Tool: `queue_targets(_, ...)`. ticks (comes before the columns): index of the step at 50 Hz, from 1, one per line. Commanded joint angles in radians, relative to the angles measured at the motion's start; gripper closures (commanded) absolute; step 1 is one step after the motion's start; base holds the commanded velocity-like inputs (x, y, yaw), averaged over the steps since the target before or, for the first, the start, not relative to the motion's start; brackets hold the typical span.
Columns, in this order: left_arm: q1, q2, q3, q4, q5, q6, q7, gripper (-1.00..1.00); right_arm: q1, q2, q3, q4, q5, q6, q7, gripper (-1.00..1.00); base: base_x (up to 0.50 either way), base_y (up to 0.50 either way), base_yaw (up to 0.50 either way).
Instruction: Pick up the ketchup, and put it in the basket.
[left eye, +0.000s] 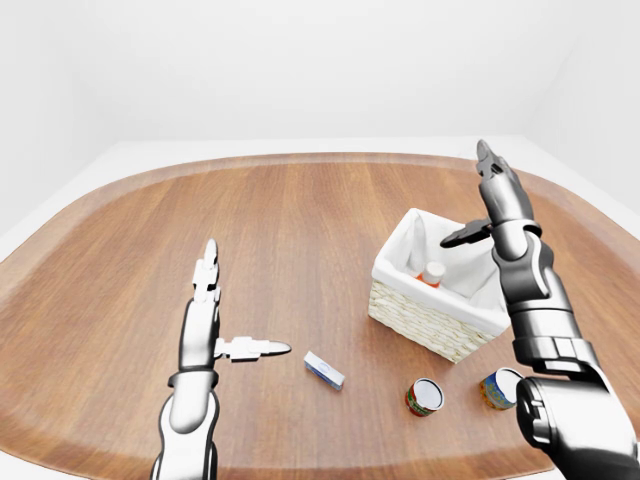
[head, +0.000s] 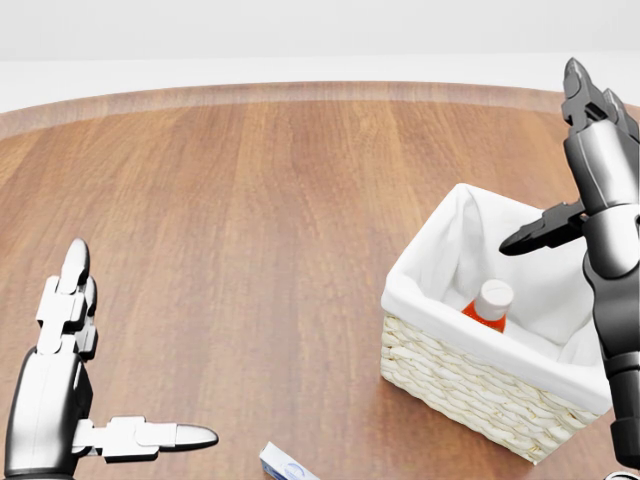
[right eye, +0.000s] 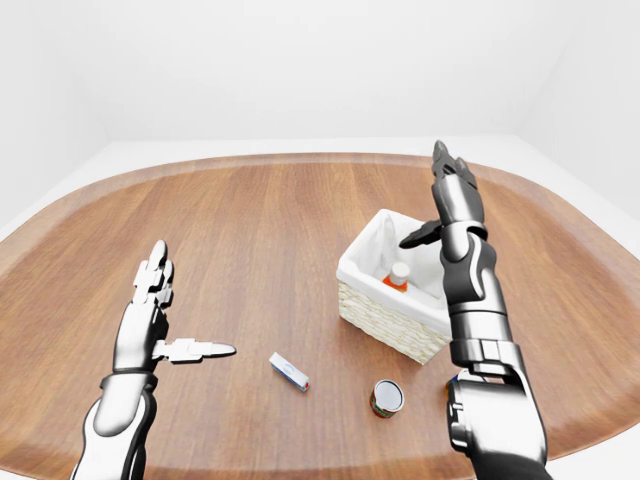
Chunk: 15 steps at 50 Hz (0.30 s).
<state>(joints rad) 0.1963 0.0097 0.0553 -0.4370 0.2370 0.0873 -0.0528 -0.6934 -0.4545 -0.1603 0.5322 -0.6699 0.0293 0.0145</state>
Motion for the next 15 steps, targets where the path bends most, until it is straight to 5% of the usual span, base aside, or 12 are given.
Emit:
queue_targets(1,0.002,0.0,0.0,-0.007,0.001,0.0,-0.002,-1.0,-0.001,-0.002,-0.002,-0.008,0.003,0.005,0.003,-1.0,0.0,0.0,0.0)
queue_targets(9,0.0,-0.001,-0.002,0.001,0.001,0.0,-0.001,-1.0,0.027,0.008,-0.013,-0.153,0.004,0.058,0.06,-1.0,0.0,0.0,0.0)
queue_targets(15,0.003,-0.001,-0.001,0.001,-0.001,0.0,-0.001,-1.0,0.061,0.012,-0.037,-0.367,0.0,0.058,0.151,-1.0,0.0,0.0,0.0)
